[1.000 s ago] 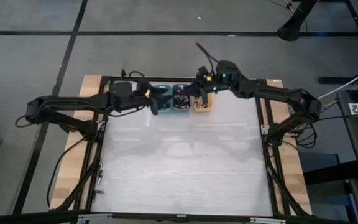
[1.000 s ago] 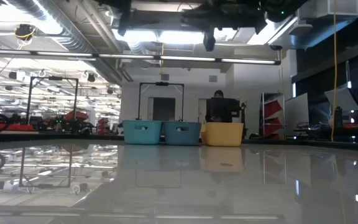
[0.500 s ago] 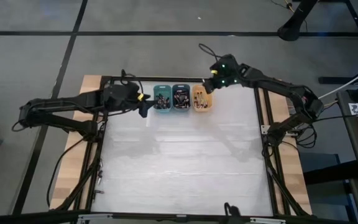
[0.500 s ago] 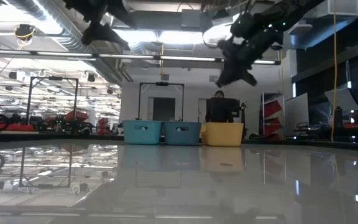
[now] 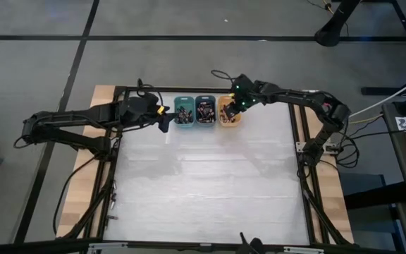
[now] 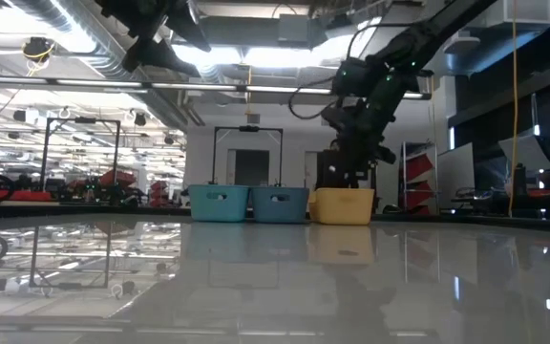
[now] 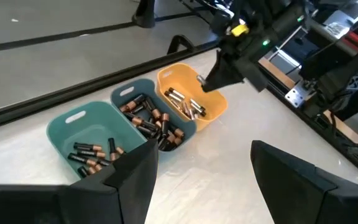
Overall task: Sort batteries
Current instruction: Put the silver battery into the yellow bin
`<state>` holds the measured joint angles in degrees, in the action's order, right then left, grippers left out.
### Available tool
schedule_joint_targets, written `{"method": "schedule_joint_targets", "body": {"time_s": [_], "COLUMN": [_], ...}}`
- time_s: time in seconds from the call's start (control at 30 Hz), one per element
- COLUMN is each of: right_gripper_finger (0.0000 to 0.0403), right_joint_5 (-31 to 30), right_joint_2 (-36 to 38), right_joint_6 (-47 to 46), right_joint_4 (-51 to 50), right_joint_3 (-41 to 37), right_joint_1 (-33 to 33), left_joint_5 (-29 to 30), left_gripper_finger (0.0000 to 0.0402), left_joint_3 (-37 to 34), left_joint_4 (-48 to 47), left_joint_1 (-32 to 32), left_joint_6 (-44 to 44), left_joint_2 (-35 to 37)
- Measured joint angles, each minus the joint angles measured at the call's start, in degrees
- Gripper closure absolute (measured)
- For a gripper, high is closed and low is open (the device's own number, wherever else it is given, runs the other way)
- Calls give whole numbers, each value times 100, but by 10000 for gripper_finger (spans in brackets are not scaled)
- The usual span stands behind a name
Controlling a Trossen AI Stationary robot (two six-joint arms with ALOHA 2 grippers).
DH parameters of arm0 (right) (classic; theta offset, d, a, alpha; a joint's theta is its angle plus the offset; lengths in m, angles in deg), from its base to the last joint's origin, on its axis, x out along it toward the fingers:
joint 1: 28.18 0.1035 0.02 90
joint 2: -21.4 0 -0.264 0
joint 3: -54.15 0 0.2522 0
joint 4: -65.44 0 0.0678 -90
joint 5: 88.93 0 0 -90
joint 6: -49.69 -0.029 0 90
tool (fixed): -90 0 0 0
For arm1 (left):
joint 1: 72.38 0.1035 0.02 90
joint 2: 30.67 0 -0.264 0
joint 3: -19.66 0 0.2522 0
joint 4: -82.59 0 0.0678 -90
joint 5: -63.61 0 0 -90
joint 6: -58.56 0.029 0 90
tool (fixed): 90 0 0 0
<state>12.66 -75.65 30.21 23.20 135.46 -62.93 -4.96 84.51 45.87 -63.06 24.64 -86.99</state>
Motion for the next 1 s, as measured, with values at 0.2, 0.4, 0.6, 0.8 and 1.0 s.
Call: {"method": "schedule_joint_targets", "body": {"time_s": [0.2,0.4,0.6,0.8,1.0], "right_gripper_finger": [339,283,246,243,244], "right_joint_5": [103,-4,-4,185,300], "right_joint_2": [-193,-206,-208,-208,-208], "right_joint_6": [25,25,35,348,542], "right_joint_4": [-45,-48,-89,-373,-420], "right_joint_3": [-2,-2,55,720,1534], "right_joint_1": [24,22,24,32,306], "left_joint_5": [0,-4,-18,-977,-2004], "left_gripper_finger": [156,156,156,156,156], "left_joint_3": [0,0,0,0,0], "left_joint_4": [-1,-19,-248,-1498,-3430], "left_joint_1": [0,-51,-163,-599,-1917], "left_joint_6": [-8,-14,-12,-21,-811], "left_joint_2": [3,3,3,3,-156]}}
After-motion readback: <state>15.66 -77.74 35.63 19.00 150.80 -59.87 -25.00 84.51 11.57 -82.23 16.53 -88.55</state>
